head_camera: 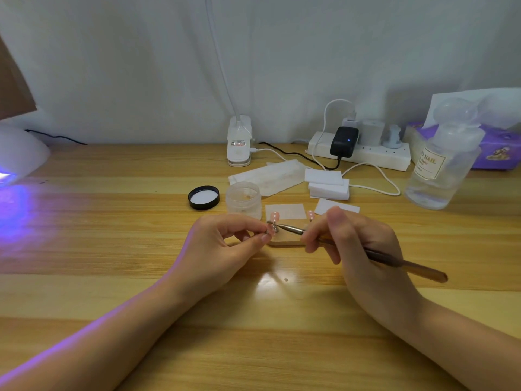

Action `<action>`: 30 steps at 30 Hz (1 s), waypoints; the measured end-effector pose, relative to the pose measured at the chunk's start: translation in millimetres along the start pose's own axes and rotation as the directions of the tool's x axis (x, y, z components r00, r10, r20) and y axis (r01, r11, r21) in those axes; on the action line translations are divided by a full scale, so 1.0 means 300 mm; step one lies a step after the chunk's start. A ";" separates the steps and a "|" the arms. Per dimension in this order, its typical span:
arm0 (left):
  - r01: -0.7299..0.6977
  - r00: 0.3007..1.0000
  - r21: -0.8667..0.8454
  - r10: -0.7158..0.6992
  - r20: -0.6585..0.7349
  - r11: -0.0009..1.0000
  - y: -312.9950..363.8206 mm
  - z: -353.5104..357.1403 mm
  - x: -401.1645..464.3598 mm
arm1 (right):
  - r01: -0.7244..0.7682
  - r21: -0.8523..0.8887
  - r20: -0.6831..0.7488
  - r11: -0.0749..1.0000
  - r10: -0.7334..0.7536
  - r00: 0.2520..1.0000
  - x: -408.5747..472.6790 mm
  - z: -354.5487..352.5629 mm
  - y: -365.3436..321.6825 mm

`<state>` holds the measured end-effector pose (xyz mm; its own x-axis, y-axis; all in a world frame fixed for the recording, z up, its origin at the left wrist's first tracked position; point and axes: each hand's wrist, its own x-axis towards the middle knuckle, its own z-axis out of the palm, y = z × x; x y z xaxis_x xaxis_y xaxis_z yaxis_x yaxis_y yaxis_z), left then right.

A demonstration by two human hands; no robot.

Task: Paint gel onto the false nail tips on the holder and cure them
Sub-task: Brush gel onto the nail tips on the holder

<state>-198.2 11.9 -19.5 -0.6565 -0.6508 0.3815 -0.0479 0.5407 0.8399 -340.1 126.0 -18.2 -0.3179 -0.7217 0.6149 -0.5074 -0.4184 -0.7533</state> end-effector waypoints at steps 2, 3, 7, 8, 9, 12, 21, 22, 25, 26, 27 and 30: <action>0.001 1.000 0.001 -0.001 -0.004 1.000 -0.003 -0.001 0.001 | -0.010 0.030 -0.002 1.000 0.010 1.000 -0.002 -0.002 0.002; -0.003 1.000 -0.001 0.003 -0.007 1.000 -0.005 -0.001 0.002 | -0.017 0.051 -0.002 0.999 0.017 1.000 -0.003 -0.002 0.003; -0.013 1.000 -0.017 0.013 -0.004 1.000 -0.009 0.000 0.002 | -0.032 0.126 -0.021 0.992 0.035 0.999 -0.008 -0.004 0.003; -0.012 1.000 -0.014 0.012 -0.010 1.000 -0.011 -0.001 0.001 | -0.021 0.137 -0.036 0.990 0.026 0.999 -0.009 -0.005 0.002; -0.012 1.000 -0.008 0.012 -0.015 1.000 -0.012 -0.001 0.001 | -0.010 0.135 -0.049 0.991 0.017 0.999 -0.008 -0.005 0.002; -0.023 1.000 -0.019 0.023 -0.011 1.000 -0.009 0.001 0.001 | 0.002 0.068 -0.038 0.998 0.000 0.999 -0.002 -0.001 -0.001; 0.019 0.999 -0.093 -0.022 -0.035 0.995 0.002 0.004 -0.001 | -0.034 0.111 -0.003 0.993 0.034 0.999 -0.007 -0.003 0.003; 0.021 0.999 -0.090 -0.024 -0.036 0.996 0.003 0.005 -0.001 | -0.029 0.127 -0.015 0.992 0.031 0.999 -0.007 -0.003 0.002; 0.022 0.999 -0.081 -0.025 -0.035 0.996 0.003 0.006 0.000 | -0.011 0.136 -0.054 0.991 0.018 0.998 -0.005 -0.004 0.002; 0.020 0.999 -0.078 -0.023 -0.034 0.997 0.002 0.005 0.000 | -0.005 0.120 -0.056 0.993 0.012 0.998 -0.004 -0.004 0.002; 0.016 0.999 -0.076 -0.019 -0.030 0.997 0.002 0.005 0.000 | -0.001 0.099 -0.049 0.995 0.006 0.999 -0.003 -0.003 0.001; 0.015 0.999 -0.082 -0.017 -0.027 0.997 0.006 0.005 -0.001 | -0.008 0.065 -0.002 0.998 0.009 1.000 -0.003 0.001 -0.001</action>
<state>-199.3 13.9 -18.7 -0.6347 -0.6743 0.3775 0.0044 0.4854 0.8743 -339.5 126.6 -18.6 -0.3242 -0.7239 0.6090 -0.4514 -0.4474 -0.7721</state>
